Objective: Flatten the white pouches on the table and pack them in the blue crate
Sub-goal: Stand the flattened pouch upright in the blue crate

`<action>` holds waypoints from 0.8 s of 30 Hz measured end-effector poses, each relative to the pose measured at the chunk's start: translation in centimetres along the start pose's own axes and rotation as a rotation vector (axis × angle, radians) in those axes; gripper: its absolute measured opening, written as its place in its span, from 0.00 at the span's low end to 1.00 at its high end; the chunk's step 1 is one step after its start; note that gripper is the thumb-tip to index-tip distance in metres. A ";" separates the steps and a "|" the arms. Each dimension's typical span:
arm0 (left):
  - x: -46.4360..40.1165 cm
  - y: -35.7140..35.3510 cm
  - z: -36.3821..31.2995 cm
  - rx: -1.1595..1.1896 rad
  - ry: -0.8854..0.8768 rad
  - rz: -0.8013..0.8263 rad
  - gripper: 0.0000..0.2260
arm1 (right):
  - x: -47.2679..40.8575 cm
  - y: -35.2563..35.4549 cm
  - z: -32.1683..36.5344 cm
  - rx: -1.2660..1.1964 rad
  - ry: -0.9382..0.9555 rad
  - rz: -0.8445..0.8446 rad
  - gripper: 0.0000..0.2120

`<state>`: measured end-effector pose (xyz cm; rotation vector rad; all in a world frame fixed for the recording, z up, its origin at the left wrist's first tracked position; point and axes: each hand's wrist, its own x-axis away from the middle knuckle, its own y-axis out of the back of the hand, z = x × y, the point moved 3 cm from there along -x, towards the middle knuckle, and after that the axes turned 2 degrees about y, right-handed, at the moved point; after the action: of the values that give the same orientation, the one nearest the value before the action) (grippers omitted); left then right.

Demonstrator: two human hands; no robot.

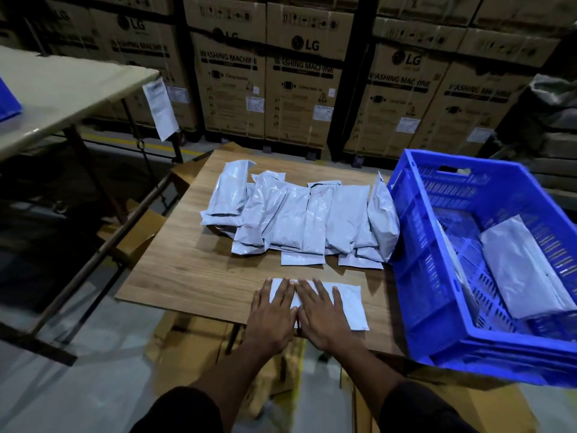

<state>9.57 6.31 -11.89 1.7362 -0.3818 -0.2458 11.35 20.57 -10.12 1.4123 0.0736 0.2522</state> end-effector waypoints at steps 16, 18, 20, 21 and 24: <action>0.1 -0.7 0.7 -0.016 0.025 0.026 0.28 | 3.9 0.2 -5.5 0.053 -0.263 0.091 0.39; 0.0 -0.9 0.7 -0.010 0.023 0.031 0.29 | 3.7 0.7 -5.3 0.008 -0.266 0.113 0.38; -0.1 -0.9 0.4 0.002 0.039 0.001 0.29 | 3.2 1.1 -4.9 0.003 -0.263 0.116 0.34; -0.1 -0.6 0.0 0.014 0.052 0.002 0.30 | 2.9 1.3 -4.6 0.028 -0.235 0.079 0.33; -0.7 0.2 -1.6 0.005 0.089 0.036 0.35 | 2.1 0.5 -2.8 0.031 -0.094 0.024 0.32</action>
<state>9.50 7.99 -11.36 1.7374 -0.3490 -0.1408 12.77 23.83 -9.89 1.4542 -0.0163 0.2047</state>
